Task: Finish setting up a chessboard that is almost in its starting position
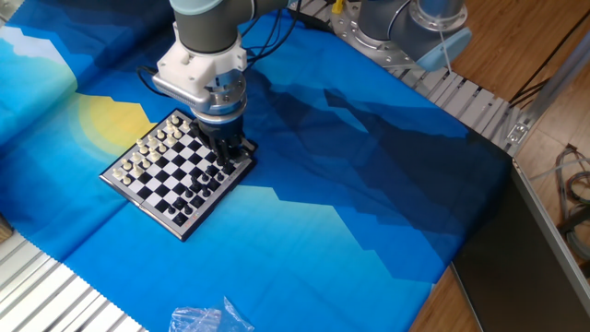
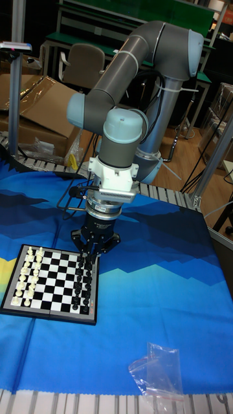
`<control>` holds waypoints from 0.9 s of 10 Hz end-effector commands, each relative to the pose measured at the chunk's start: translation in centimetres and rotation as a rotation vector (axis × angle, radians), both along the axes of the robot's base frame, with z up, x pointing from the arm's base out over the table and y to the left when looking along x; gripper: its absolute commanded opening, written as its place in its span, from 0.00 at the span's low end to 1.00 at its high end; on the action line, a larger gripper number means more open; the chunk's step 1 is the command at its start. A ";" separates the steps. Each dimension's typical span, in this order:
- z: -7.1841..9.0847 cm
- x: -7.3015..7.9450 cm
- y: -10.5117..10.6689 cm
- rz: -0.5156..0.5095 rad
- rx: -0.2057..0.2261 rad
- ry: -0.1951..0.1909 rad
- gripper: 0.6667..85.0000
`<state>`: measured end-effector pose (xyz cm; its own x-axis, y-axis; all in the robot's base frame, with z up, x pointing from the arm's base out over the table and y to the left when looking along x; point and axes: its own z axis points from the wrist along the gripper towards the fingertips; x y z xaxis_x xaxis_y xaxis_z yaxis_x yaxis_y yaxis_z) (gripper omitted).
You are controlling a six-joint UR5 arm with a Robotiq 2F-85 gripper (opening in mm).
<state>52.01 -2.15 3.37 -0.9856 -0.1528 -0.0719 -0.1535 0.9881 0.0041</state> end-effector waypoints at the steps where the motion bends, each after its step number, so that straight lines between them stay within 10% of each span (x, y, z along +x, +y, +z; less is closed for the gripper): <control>1: 0.2 0.1 0.1 -0.006 0.011 -0.003 0.23; 9: 0.3 0.1 -0.1 -0.004 0.006 -0.006 0.24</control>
<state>51.99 -2.27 3.51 -0.9850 -0.1558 -0.0739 -0.1563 0.9877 0.0011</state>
